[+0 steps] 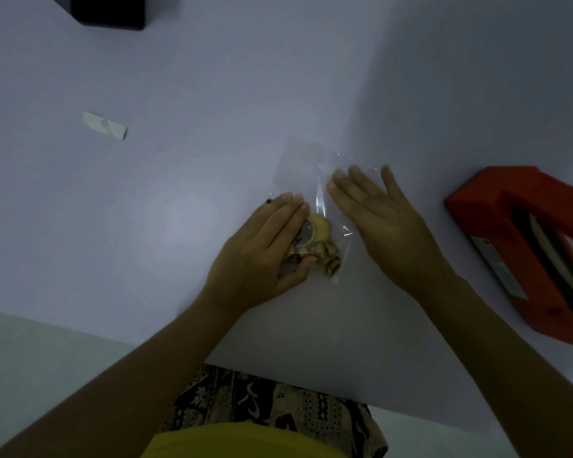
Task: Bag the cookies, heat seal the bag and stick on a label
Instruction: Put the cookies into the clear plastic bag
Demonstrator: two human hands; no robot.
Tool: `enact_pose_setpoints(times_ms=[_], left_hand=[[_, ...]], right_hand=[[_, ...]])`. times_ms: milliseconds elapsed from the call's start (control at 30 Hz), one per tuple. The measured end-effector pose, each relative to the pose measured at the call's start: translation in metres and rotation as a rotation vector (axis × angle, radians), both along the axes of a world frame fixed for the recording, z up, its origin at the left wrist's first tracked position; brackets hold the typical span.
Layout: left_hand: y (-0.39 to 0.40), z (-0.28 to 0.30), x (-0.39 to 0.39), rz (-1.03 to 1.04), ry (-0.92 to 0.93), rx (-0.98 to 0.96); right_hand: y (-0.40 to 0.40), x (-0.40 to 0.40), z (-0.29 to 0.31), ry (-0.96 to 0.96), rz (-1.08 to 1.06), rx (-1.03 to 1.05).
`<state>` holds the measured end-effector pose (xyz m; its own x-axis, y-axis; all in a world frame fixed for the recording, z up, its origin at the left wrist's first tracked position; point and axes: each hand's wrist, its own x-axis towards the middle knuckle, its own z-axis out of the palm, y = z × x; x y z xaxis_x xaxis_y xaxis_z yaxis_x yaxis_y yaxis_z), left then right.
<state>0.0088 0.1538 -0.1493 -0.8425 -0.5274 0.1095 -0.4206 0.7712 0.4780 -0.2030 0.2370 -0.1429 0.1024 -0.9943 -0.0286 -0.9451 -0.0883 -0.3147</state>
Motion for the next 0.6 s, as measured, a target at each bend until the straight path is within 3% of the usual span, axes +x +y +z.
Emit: enact_pose_setpoints(times_ms=[200,400,600], left_hand=[[0.001,-0.001,0.000,-0.004,0.009,-0.008],[-0.001,-0.001,0.001,-0.007,-0.005,-0.001],[-0.001,0.000,0.001,-0.002,-0.006,-0.011]], right_hand=[[0.005,-0.023,-0.001,0.136,-0.036,0.011],[-0.006,0.007,0.012,0.133,-0.244,0.027],[-0.023,0.022,0.013,0.102,-0.086,0.150]])
